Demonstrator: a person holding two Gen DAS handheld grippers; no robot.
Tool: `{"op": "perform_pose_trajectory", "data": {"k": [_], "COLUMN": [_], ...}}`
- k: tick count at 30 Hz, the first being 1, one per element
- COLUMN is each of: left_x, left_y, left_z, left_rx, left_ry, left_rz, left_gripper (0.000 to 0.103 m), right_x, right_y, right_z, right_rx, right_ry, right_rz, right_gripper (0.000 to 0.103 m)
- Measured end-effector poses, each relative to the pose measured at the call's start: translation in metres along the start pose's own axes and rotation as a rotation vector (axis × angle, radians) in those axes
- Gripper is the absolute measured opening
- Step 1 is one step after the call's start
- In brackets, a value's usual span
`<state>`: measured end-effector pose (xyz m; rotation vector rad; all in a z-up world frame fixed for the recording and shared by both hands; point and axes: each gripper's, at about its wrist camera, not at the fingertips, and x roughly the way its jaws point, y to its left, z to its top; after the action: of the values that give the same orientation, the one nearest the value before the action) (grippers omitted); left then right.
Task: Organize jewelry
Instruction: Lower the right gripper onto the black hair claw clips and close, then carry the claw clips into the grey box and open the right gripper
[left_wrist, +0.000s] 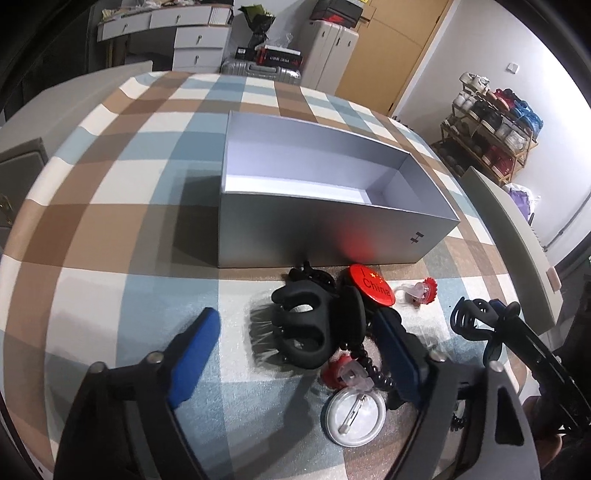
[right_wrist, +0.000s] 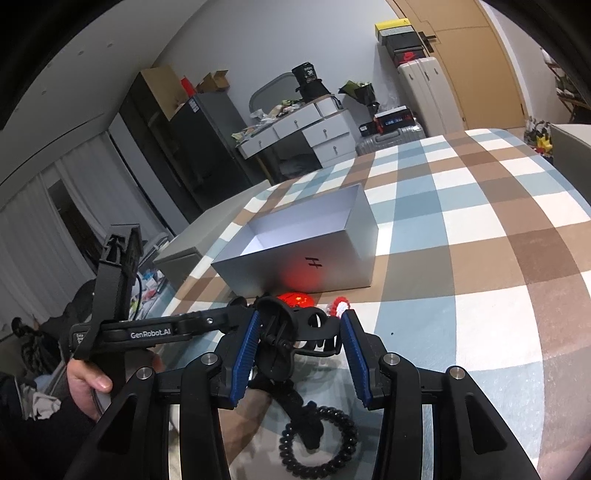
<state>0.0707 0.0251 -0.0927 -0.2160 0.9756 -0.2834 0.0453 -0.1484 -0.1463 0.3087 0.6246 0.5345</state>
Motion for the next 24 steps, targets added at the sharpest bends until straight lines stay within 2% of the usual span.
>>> {"op": "perform_pose_trajectory", "data": {"k": [1,5,7,9,11,24], "left_x": [0.000,-0.002,-0.004,-0.006,-0.006,-0.031], "left_y": [0.001,0.001,0.002,-0.001,-0.004,-0.001], "left_z": [-0.001,-0.001,-0.002,-0.001,0.000,0.006], "left_rx": [-0.004,0.003,-0.001,0.020,0.043,0.059], "left_ry": [0.009,0.021,0.027,0.023,0.016,-0.055], "left_rz": [-0.009,-0.009,-0.046,-0.051,-0.020,-0.031], "left_gripper": [0.070,0.061,0.048,0.041,0.041,0.041], "right_x": [0.000,0.000,0.000,0.003,0.004,-0.004], "right_y": [0.000,0.002,0.003,0.003,0.003,0.019], "right_z": [0.000,0.001,0.000,0.000,0.001,0.018], "right_rx": [0.001,-0.010,-0.018,-0.015,-0.010,-0.036], "right_ry": [0.001,-0.004,-0.005,0.000,0.004,-0.034], "right_rz": [0.002,0.012,0.016,0.016,0.017,0.025], "right_gripper": [0.044,0.044,0.044,0.044,0.044,0.044]}}
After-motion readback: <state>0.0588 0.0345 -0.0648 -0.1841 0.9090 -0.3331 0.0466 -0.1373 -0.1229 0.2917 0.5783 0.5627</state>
